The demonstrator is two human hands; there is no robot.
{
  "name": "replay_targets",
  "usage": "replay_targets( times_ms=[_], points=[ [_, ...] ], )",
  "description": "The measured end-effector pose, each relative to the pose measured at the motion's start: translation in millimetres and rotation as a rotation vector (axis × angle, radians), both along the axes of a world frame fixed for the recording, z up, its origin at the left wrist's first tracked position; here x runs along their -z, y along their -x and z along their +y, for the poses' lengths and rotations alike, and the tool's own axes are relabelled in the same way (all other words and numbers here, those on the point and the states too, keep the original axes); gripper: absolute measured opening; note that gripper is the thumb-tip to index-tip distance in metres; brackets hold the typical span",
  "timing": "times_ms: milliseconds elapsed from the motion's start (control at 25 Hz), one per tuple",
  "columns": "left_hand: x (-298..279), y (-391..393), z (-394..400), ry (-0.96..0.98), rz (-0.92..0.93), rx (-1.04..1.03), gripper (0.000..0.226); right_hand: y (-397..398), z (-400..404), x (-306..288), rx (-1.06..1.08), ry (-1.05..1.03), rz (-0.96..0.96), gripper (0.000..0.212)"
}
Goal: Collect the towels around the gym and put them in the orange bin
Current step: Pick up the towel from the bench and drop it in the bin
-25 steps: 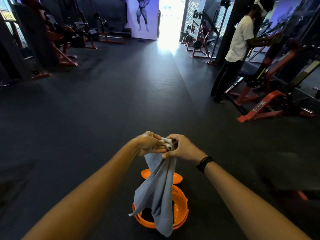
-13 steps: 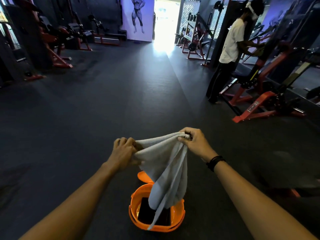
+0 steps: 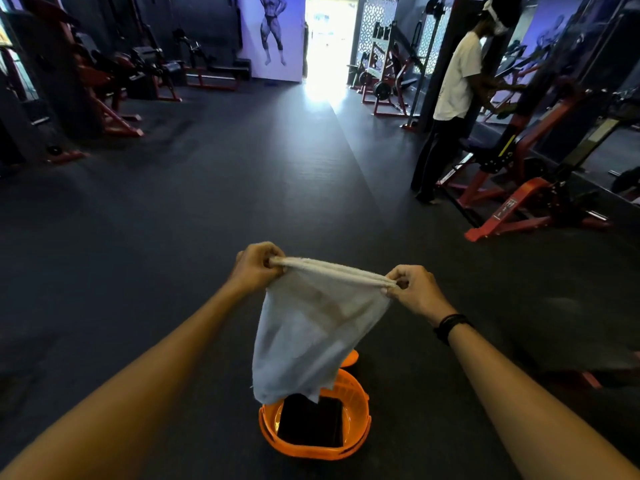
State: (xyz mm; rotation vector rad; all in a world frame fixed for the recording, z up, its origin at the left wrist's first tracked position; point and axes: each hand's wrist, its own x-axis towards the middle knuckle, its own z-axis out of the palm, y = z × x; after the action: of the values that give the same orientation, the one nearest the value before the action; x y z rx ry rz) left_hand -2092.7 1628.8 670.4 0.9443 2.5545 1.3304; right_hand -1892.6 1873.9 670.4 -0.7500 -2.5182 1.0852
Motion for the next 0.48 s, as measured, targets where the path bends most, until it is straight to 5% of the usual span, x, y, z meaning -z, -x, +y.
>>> replay_targets(
  times_ms=[120, 160, 280, 320, 400, 480],
  points=[
    [-5, 11, -7, 0.410, -0.180, 0.291, 0.019, 1, 1, -1, -0.175, 0.013, -0.265, 0.012],
    [-14, 14, -7, 0.310, -0.246, 0.342, 0.020, 3, 3, -11, -0.247, 0.088, -0.217, 0.014],
    [-45, 17, -4, -0.492, -0.636, 0.339, 0.049, 8, 15, -54, -0.293, 0.576, 0.289, 0.042],
    [-48, 18, -3, -0.490, -0.734, 0.390, 0.067, 9, 16, -60, -0.320, 0.723, 0.283, 0.054],
    [-39, 5, -4, 0.016, -0.694, 0.479, 0.089, 9, 11, -52, -0.396, 0.756, -0.011, 0.076],
    [-13, -4, -6, 0.158, -0.714, 0.366, 0.100, 9, 4, -29, -0.382, 0.714, -0.130, 0.088]
  ],
)
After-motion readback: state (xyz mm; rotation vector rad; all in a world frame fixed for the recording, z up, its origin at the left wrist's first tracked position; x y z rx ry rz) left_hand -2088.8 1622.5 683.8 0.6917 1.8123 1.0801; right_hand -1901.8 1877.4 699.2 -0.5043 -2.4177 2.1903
